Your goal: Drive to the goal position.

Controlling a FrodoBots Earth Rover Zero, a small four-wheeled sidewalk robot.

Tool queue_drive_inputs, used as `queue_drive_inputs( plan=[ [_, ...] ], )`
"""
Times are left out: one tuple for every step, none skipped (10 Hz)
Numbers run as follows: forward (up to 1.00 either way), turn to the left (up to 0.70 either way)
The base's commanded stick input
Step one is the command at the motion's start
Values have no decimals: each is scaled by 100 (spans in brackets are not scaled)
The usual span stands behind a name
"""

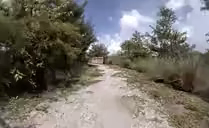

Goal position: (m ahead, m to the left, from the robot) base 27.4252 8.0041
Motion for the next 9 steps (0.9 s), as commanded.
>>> queue_drive_inputs(
  plan=[
    [85,0],
    [85,0],
    [85,0],
    [85,0],
    [85,0],
    [85,0],
    [85,-11],
    [85,-25],
    [84,-4]
  ],
)
